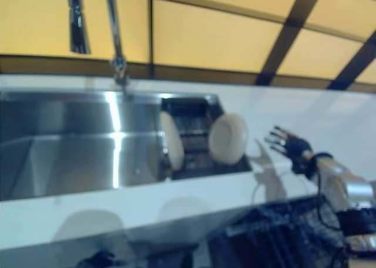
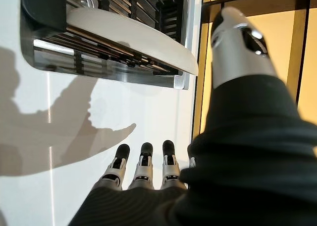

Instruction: Take plates into dishwasher

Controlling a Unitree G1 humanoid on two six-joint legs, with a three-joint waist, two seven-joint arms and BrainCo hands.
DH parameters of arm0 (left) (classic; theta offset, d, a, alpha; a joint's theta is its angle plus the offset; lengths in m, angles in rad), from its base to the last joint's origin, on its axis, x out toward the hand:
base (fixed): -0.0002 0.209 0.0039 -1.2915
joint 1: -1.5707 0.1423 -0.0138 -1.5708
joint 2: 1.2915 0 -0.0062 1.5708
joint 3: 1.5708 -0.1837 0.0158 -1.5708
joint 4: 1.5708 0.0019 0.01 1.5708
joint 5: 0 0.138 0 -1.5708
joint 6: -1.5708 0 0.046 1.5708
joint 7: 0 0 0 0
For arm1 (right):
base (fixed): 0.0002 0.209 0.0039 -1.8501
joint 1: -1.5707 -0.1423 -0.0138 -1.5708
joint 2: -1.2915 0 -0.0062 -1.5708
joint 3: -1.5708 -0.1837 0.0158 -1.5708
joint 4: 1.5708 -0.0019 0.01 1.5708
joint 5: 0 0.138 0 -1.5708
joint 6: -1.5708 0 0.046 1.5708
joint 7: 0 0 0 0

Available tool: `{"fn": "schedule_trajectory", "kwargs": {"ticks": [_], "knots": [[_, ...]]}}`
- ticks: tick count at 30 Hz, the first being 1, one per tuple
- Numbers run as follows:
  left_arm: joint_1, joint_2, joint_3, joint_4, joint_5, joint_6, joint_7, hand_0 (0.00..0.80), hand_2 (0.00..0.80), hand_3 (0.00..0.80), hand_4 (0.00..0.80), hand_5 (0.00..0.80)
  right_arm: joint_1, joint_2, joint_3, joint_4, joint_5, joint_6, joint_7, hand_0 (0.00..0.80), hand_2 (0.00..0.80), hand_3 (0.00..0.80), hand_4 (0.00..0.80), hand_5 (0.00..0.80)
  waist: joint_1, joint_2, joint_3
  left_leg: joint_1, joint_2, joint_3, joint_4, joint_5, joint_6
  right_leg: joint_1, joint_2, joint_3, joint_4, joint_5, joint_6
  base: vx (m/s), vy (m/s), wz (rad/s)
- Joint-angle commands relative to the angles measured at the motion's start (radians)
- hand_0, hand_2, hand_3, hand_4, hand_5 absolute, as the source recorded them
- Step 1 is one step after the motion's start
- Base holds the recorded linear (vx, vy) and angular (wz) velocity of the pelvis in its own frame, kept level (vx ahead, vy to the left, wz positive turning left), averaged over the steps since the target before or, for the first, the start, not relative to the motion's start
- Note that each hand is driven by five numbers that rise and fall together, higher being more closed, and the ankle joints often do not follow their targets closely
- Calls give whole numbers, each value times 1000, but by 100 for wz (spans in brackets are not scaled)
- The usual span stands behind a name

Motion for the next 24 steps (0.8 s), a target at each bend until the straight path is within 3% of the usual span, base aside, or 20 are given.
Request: {"fn": "schedule_trajectory", "kwargs": {"ticks": [1, 11, 24], "knots": [[-67, 24, -7, 8, 54, -30, -1, 0, 0, 0, 0, 0, -125, -29, 24, 6, 15, -13, 16, 0, 0, 0, 0, 0, 23, 31, 3, -7, -30, -71, 4, -59, 29, -1, -88, 21, 94, 22, 59, 0, 0, 0], [-67, 22, -26, -5, 61, -24, -9, 0, 0, 0, 0, 0, -229, -20, 88, 36, 27, 49, -17, 0, 0, 0, 0, 0, 36, 33, 2, 2, -33, -84, 4, -64, 26, 4, -94, 12, 91, 21, 64, 0, 0, 0], [-67, 26, -48, -7, 73, -21, -21, 0, 0, 0, 0, 0, -325, 10, 130, 98, 67, 75, -99, 0, 0, 0, 0, 0, 59, 30, 6, 7, -32, -102, 4, -68, 23, 10, -96, -2, 88, 22, 65, -1, -3, 4]]}}
